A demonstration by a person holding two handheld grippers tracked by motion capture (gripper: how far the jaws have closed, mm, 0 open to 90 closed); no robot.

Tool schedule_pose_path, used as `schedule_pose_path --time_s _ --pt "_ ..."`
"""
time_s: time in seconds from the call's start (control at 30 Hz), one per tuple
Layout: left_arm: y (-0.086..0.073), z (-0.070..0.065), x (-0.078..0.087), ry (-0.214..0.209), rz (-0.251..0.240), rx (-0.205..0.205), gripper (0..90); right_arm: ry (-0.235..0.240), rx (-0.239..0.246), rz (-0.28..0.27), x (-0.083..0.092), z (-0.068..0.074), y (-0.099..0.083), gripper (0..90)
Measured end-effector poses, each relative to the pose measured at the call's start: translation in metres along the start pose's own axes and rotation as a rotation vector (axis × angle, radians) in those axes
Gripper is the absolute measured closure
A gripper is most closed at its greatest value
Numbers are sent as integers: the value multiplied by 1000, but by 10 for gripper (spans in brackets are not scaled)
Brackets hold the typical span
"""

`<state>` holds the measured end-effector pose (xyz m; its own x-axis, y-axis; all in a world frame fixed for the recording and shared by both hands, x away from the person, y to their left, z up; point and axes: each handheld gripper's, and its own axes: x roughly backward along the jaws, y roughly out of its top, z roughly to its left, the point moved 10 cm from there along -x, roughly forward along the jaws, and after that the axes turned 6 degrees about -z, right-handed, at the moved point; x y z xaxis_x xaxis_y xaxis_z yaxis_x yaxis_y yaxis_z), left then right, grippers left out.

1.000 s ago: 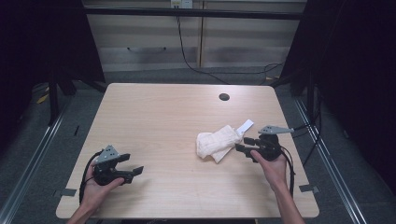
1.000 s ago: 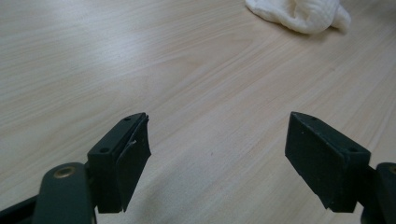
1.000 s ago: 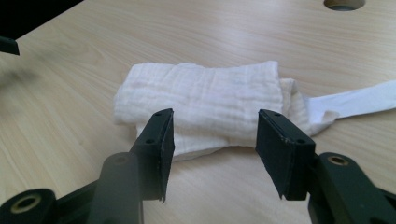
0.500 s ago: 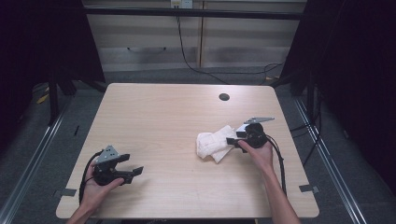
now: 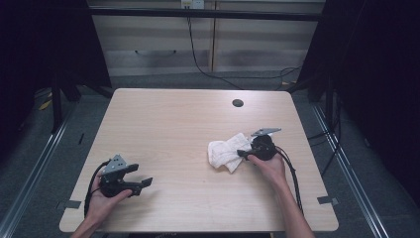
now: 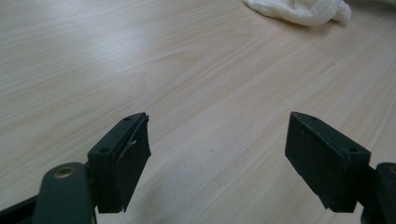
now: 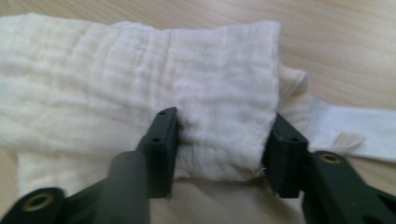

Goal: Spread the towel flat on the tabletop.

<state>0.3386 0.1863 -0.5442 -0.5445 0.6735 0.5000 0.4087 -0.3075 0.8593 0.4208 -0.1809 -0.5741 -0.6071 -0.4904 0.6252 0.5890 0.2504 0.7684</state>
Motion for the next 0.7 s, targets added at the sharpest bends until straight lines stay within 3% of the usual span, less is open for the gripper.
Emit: schedule_pose_path --time_s 0.03,0.1,0.3,0.7 --pt "0 0 0 1 0 -1 217 17 -16 -10 0 4 0 611" --pt "0 0 0 1 3 -2 217 49 -27 -27 -2 7 0 650" --pt "-1 0 -1 2 11 -4 216 108 -24 -23 -5 21 0 686" --pt "-2 0 -5 13 21 -15 233 207 38 -15 -19 75 2 699"
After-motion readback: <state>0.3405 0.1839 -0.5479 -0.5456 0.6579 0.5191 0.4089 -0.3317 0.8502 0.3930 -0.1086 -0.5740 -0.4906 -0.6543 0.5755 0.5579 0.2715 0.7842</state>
